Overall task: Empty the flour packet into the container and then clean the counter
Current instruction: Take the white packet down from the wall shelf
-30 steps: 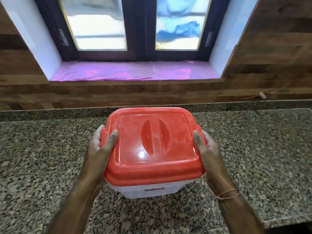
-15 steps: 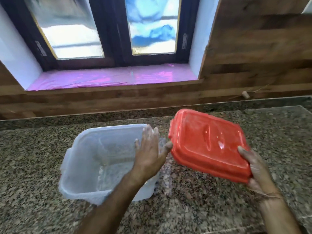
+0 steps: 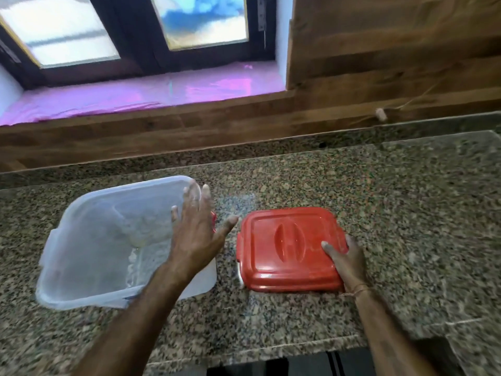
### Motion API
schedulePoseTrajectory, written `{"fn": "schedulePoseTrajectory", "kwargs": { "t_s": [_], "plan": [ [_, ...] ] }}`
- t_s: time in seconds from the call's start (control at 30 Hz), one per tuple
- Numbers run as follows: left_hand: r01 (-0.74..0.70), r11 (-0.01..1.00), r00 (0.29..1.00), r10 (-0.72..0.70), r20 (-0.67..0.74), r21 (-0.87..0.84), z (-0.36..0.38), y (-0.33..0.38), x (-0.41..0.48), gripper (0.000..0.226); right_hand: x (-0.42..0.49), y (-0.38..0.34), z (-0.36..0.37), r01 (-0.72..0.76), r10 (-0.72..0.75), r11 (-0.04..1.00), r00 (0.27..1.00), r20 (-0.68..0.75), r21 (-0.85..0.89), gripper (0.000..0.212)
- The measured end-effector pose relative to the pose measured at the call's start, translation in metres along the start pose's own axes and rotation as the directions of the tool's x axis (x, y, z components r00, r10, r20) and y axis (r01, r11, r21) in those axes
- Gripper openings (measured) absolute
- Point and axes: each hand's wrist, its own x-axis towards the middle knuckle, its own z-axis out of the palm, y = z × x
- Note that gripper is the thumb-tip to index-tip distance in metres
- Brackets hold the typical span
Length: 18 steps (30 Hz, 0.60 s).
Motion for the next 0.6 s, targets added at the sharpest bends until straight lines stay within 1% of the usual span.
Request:
{"fn": "schedulePoseTrajectory", "kwargs": {
  "t_s": [0.1,0.13,0.2,0.33,0.4,0.47,0.53,0.6],
  "plan": [
    [0.017,1.000,1.000,-0.017,0.007,0.003,0.000,0.003,0.000,0.103,0.001,0.006,0.003,0.031,-0.042,0.972,0.998,-0.042,-0.234,0.067],
    [0.022,1.000,1.000,-0.023,0.010,0.004,0.000,0.002,0.000,0.103,0.000,0.005,0.005,0.035,-0.055,0.958,0.997,-0.061,-0.284,0.069],
    [0.027,1.000,0.999,-0.027,0.017,0.011,0.001,0.003,0.000,0.102,-0.002,0.003,0.009,0.036,-0.077,0.930,0.992,-0.096,-0.366,0.067],
    [0.021,1.000,1.000,-0.021,0.012,0.009,0.001,0.003,-0.002,0.101,-0.005,0.008,0.013,0.056,-0.119,0.869,0.988,-0.098,-0.492,0.060],
    [0.028,1.000,1.000,-0.028,0.015,0.007,0.001,0.003,-0.001,0.101,-0.007,0.005,0.015,0.046,-0.121,0.848,0.987,-0.108,-0.528,0.058],
    [0.039,0.999,0.999,-0.039,0.019,-0.002,0.000,0.004,0.000,0.097,-0.010,0.001,0.019,0.026,-0.111,0.849,0.985,-0.131,-0.527,0.058],
    [0.043,0.999,0.999,-0.042,0.025,-0.024,-0.002,0.004,-0.001,0.094,-0.020,-0.008,0.027,0.065,-0.160,0.868,0.975,-0.153,-0.493,0.060],
    [0.026,0.999,0.999,-0.024,0.037,-0.045,-0.005,0.007,-0.002,0.093,-0.031,-0.022,0.035,0.141,-0.235,0.882,0.959,-0.159,-0.450,0.061]
  ]
}}
